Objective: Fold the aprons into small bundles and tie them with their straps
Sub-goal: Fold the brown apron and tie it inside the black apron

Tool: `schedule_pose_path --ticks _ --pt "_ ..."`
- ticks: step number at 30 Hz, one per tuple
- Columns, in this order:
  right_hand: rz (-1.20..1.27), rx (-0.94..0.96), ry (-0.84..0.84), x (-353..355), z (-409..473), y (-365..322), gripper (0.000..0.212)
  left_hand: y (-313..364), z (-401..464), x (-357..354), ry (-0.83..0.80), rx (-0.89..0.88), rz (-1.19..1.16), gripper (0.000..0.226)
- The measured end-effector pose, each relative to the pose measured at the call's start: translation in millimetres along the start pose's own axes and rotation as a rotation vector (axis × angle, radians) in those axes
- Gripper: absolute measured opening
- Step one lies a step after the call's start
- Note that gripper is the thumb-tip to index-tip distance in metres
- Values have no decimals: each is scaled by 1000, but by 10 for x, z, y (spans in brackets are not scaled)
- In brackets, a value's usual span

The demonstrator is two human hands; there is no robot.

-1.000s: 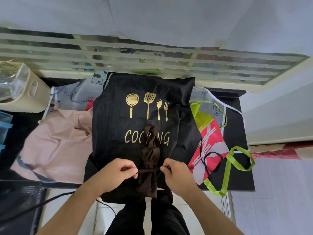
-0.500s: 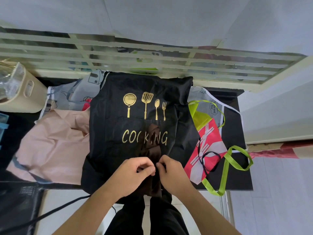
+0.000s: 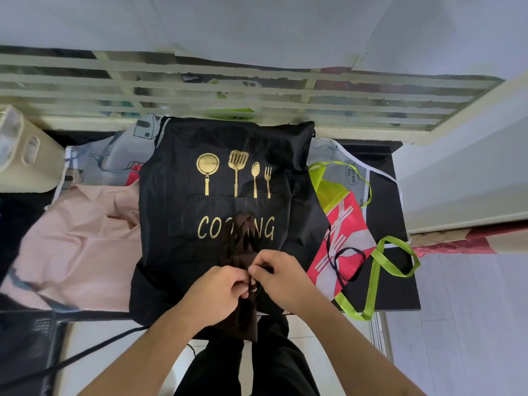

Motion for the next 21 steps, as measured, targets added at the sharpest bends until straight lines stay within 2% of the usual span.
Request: schedule_pose_path --ticks 2,4,6,8,9,11,15,21 --pt "76 -36 -4 -39 73 -36 20 5 -15 14 -31 4 -41 23" --pt "262 -93 -11 -84 129 -26 17 -7 -27 29 -13 21 -124 14" --pt "684 -126 -7 -101 144 -1 13 -70 -31 41 36 81 -205 17" --pt "1011 -126 79 -84 124 83 26 -148 -28 36 70 142 -300 22" --pt "1001 -105 157 -64 104 140 32 -176 -29 28 71 162 -348 24" --pt "748 -38 227 -63 47 221 40 -178 -38 15 59 181 -409 29" --pt "341 87 71 -240 -4 189 48 -126 -55 60 49 189 -444 32" --pt "-16 157 101 -266 28 76 30 -164 -54 58 -4 206 -463 28"
Point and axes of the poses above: each hand's wrist, its own z-axis towards the middle knuckle, its own x-axis out of the back of the hand, y = z × x, the point moved 4 cm from there along z, towards the middle knuckle, and after that the axes turned 1 degree about -y, right-handed, at the moved point
